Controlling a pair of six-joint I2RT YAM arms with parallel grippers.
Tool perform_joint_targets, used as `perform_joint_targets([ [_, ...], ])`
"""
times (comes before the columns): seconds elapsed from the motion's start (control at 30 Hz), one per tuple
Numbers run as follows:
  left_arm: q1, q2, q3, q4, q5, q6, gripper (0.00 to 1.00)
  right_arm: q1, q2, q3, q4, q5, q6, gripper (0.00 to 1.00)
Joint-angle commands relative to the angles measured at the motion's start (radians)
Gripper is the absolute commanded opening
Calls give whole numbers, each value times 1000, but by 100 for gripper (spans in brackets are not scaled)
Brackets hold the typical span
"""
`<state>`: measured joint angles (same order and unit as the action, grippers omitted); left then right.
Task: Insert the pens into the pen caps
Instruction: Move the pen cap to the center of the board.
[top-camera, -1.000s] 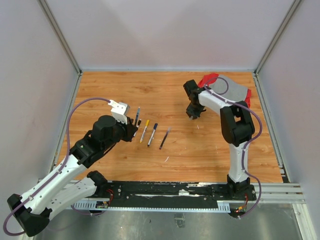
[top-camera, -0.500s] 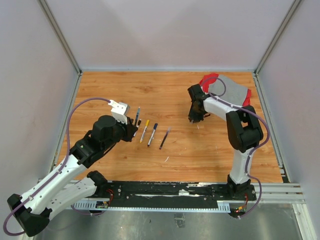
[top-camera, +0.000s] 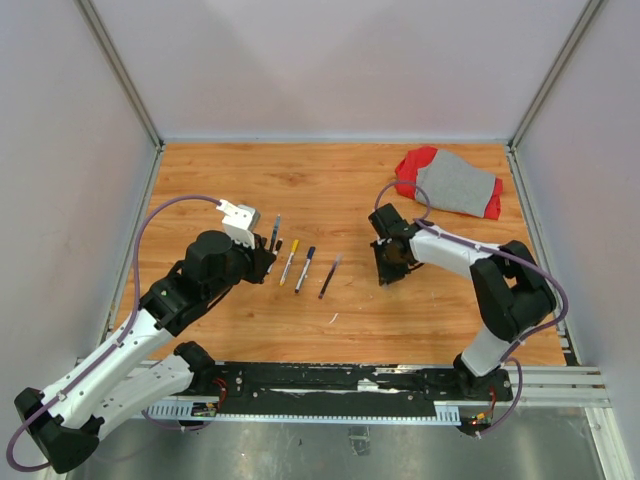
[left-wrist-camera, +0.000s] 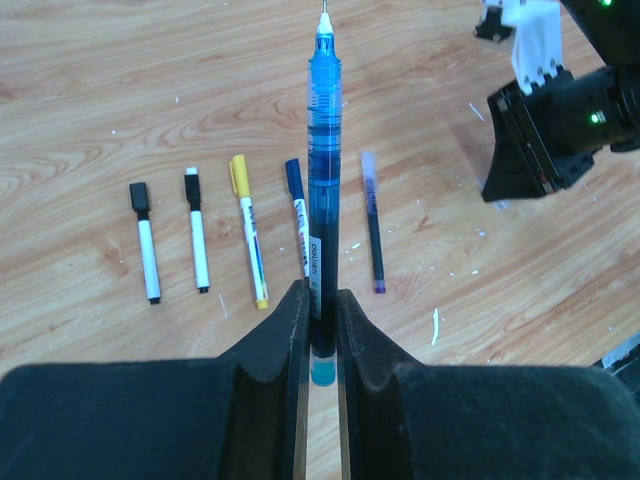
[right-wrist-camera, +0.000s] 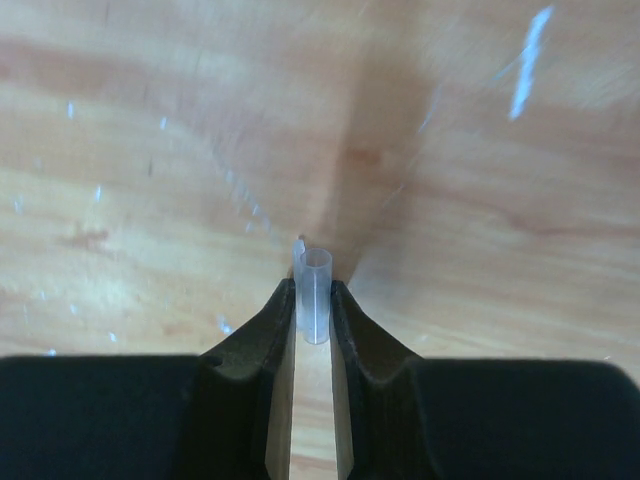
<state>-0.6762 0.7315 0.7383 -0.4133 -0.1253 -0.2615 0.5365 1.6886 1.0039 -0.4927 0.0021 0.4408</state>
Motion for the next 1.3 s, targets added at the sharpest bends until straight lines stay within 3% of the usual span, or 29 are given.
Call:
perform_joint_targets([
  [0.0, 4, -7, -8, 30, 11, 17, 0, 54, -54, -89, -51, -57, -62, 10],
  [0.37, 4, -3, -9, 31, 16, 18, 1, 140, -102, -166, -69, -24, -65, 13],
  [0.73, 4, -10, -10, 32, 15, 19, 0, 144, -25, -148, -53, 4, -54, 27],
  [1.03, 4, -9, -10, 34, 15, 19, 0, 152, -5, -145, -59, 60, -34, 32],
  [1.13, 4, -11, -10, 33, 15, 19, 0, 153, 1, -142, -61, 77, -37, 27],
  [1.27, 4, -11, -11, 33, 13, 18, 1, 153, 8, -150, -51, 84, -41, 6],
])
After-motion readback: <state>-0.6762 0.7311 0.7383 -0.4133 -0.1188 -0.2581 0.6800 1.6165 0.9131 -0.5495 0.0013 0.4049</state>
